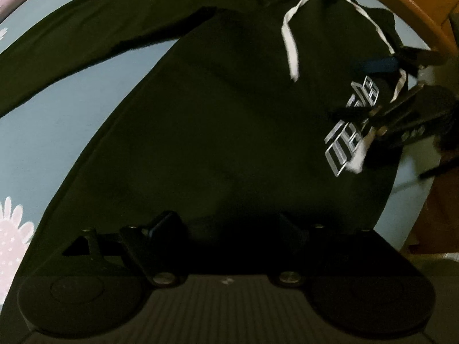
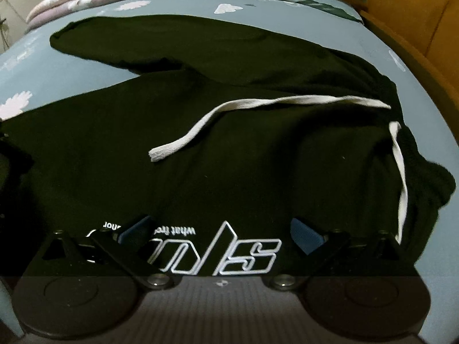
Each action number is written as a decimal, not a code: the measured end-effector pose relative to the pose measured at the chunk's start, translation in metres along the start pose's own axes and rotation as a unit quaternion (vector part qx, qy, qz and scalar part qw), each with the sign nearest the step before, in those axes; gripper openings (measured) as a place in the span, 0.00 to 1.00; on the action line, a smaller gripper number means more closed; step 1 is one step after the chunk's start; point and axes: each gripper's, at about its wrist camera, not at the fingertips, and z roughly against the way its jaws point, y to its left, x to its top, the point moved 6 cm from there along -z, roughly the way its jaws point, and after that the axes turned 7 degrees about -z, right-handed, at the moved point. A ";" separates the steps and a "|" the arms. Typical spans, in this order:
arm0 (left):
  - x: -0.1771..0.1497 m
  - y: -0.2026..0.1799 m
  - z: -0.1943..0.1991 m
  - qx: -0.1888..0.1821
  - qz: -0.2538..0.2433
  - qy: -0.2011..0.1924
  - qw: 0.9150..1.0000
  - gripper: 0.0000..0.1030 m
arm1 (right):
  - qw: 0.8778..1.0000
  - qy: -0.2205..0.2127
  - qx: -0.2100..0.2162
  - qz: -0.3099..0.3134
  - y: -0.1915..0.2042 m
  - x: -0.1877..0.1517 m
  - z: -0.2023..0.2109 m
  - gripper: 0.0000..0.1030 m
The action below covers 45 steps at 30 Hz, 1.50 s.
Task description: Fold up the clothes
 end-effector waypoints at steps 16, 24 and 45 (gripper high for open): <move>-0.069 0.021 0.028 0.038 0.005 0.002 0.999 0.79 | 0.992 0.021 0.050 0.116 0.076 -0.022 0.020 1.00; -0.089 0.026 0.033 0.040 0.038 -0.006 0.998 0.80 | 0.989 0.068 0.038 0.128 0.074 -0.033 0.012 1.00; -0.068 0.032 0.032 0.048 0.105 0.021 0.993 0.83 | 0.989 0.091 0.017 0.112 0.080 -0.024 0.016 1.00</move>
